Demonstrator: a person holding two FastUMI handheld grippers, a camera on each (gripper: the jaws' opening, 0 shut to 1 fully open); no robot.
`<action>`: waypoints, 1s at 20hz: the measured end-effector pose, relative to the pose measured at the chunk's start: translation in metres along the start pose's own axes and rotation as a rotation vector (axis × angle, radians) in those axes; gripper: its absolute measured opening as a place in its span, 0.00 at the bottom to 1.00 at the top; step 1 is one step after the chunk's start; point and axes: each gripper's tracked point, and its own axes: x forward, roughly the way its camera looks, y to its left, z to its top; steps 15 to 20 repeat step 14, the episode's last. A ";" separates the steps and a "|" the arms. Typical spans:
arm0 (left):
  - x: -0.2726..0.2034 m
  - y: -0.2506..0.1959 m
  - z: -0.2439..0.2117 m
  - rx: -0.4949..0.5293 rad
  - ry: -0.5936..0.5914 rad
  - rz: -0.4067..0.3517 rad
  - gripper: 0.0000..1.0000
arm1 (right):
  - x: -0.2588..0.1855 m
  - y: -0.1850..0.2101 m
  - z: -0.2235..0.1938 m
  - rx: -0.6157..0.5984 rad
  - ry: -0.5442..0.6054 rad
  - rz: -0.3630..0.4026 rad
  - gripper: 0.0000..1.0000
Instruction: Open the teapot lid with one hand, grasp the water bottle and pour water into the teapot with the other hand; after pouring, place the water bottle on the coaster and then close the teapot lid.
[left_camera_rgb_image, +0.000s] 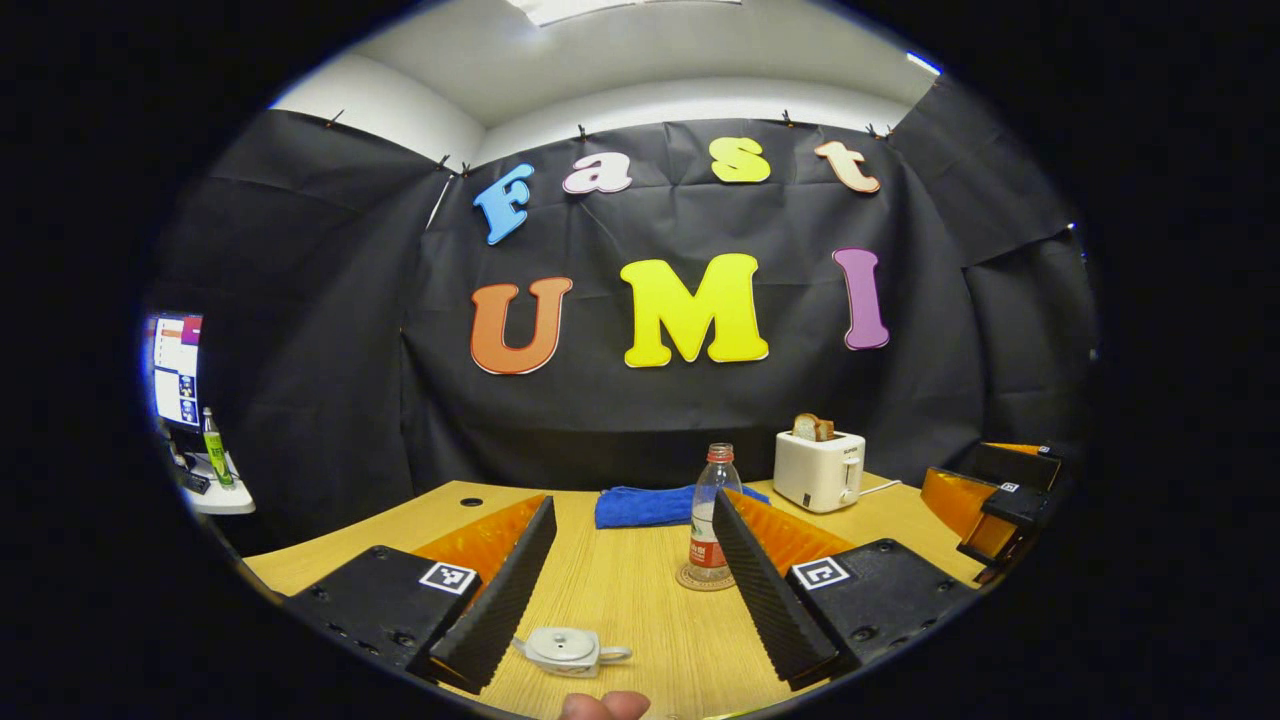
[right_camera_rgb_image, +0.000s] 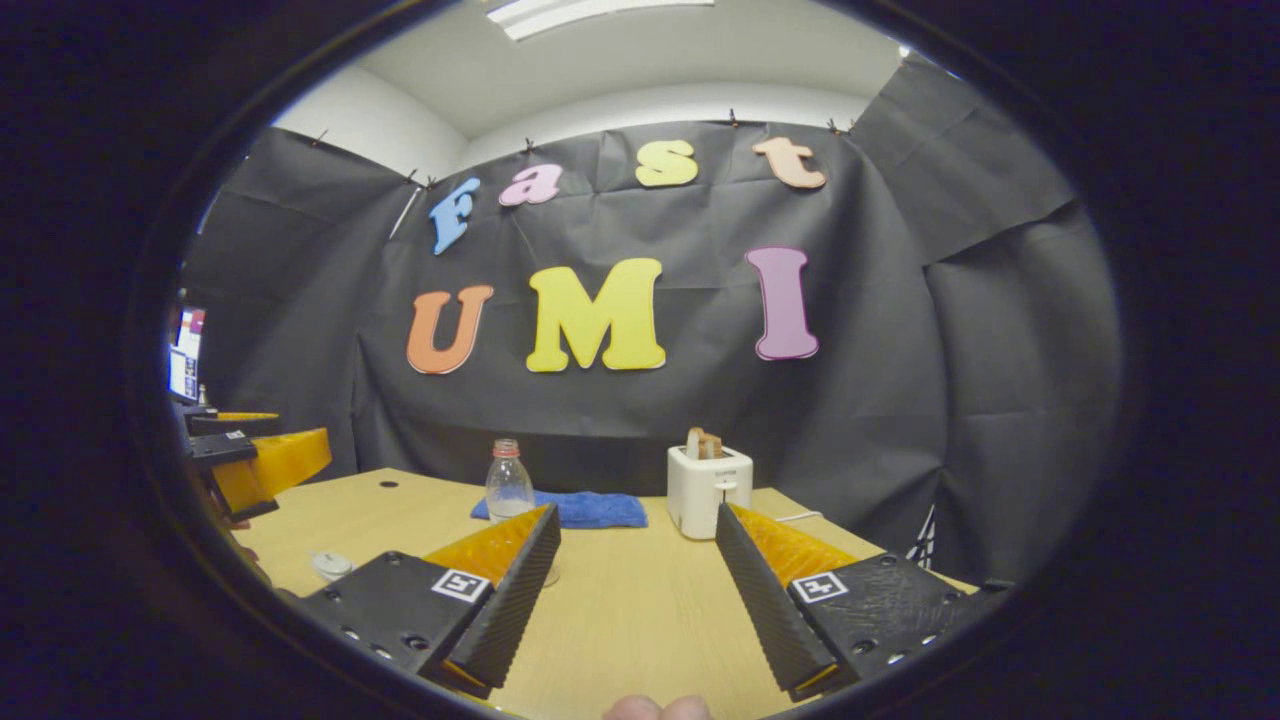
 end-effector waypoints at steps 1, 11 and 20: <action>-0.002 -0.004 -0.001 -0.014 0.006 -0.009 0.98 | -0.003 0.003 0.001 -0.010 -0.004 0.004 0.94; -0.003 0.003 0.005 -0.005 -0.020 -0.014 0.98 | -0.001 0.019 0.004 -0.034 -0.025 0.014 0.93; 0.000 0.006 0.001 -0.002 -0.003 -0.014 0.99 | 0.001 0.022 0.005 -0.052 -0.024 0.004 0.94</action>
